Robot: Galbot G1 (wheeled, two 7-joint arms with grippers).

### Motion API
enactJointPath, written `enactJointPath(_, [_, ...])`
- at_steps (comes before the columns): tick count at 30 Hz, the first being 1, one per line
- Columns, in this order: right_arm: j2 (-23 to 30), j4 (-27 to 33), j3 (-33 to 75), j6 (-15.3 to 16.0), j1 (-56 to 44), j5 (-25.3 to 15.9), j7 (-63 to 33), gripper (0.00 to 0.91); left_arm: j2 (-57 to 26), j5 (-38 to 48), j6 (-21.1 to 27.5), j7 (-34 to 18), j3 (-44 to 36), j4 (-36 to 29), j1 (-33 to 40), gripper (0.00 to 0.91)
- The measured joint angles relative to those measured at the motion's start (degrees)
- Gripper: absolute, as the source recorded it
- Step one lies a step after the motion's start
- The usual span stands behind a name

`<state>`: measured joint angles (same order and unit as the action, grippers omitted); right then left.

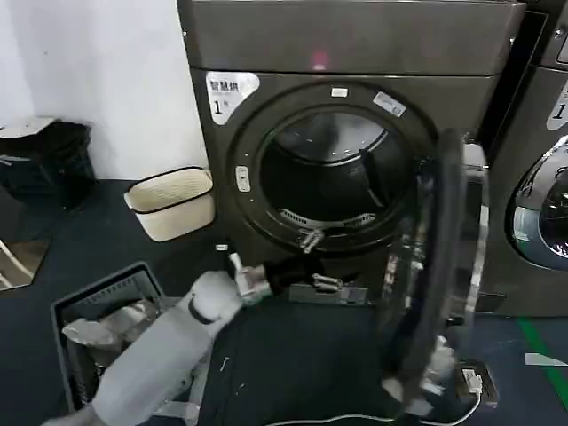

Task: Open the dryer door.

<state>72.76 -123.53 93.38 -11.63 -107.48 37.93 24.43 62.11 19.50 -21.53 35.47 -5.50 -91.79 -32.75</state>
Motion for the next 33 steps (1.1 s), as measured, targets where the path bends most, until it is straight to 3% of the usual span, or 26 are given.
enactJointPath(7, [10.55,3.94,10.89,-4.26,0.14,-8.7,-13.98,0.907,3.78,-2.88,-0.78,-2.86,-4.77,3.6,3.12,0.907])
enactJointPath(15, [18.49,7.82,19.65,2.49,1.84,-15.2,-29.19,0.907,9.08,-6.19,-0.35,-6.02,-9.62,8.65,6.22,0.907])
enactJointPath(19, [19.45,10.27,23.15,3.51,1.3,-17.5,-36.11,0.907,11.74,-7.87,-0.27,-7.46,-11.87,10.61,7.37,0.907])
enactJointPath(27, [19.44,17.09,28.43,2.24,-0.11,-23.31,-44.97,0.907,17.58,-10.0,0.78,-11.24,-16.33,15.0,10.14,0.907])
enactJointPath(33, [19.43,22.89,32.07,2.51,-1.39,-24.17,-47.5,0.907,22.01,-9.8,1.35,-13.08,-18.65,18.54,12.23,0.907])
